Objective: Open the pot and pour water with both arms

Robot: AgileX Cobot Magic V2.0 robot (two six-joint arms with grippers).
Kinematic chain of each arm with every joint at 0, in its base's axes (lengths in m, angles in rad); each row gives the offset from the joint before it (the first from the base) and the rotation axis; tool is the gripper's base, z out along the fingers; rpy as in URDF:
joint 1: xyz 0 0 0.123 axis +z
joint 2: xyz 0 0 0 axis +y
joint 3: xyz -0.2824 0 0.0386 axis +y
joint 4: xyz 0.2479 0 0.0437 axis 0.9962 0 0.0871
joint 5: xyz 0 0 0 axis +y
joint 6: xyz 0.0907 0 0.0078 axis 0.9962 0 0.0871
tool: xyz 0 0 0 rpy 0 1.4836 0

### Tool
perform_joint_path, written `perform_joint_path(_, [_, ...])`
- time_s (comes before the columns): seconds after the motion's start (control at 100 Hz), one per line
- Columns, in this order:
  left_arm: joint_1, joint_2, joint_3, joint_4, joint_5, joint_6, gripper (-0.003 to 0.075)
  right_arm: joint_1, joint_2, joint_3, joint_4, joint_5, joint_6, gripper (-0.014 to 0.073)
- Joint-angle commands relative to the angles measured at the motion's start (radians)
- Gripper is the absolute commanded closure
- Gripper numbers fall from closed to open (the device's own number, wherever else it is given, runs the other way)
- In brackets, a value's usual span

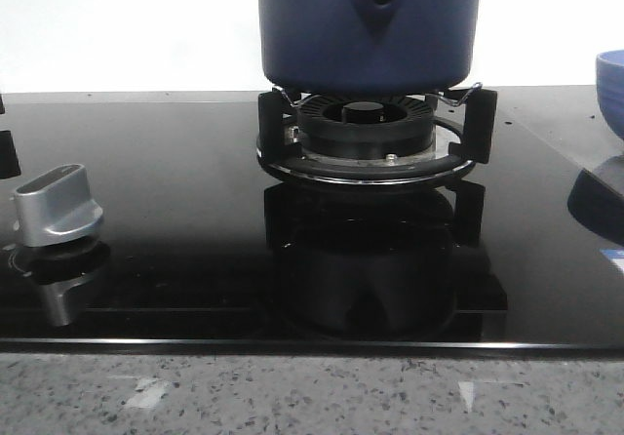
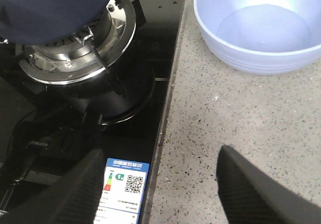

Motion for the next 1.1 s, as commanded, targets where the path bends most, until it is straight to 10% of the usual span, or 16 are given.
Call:
perform_joint_path(0.0, [-0.008,-0.041,-0.036,-0.057,0.002,0.003,0.0229,-0.005,0.010,-0.037,0.004,-0.052,-0.013,0.0160])
perform_joint_path(0.38, [-0.008,-0.041,-0.036,-0.062,0.003,0.003,0.0539,-0.005,0.010,-0.037,0.002,-0.054,-0.013,0.0160])
perform_joint_path(1.09, [0.170,-0.224,-0.037,-0.066,0.076,0.000,0.0549,-0.005,0.188,-0.168,-0.368,-0.009,0.223,0.0160])
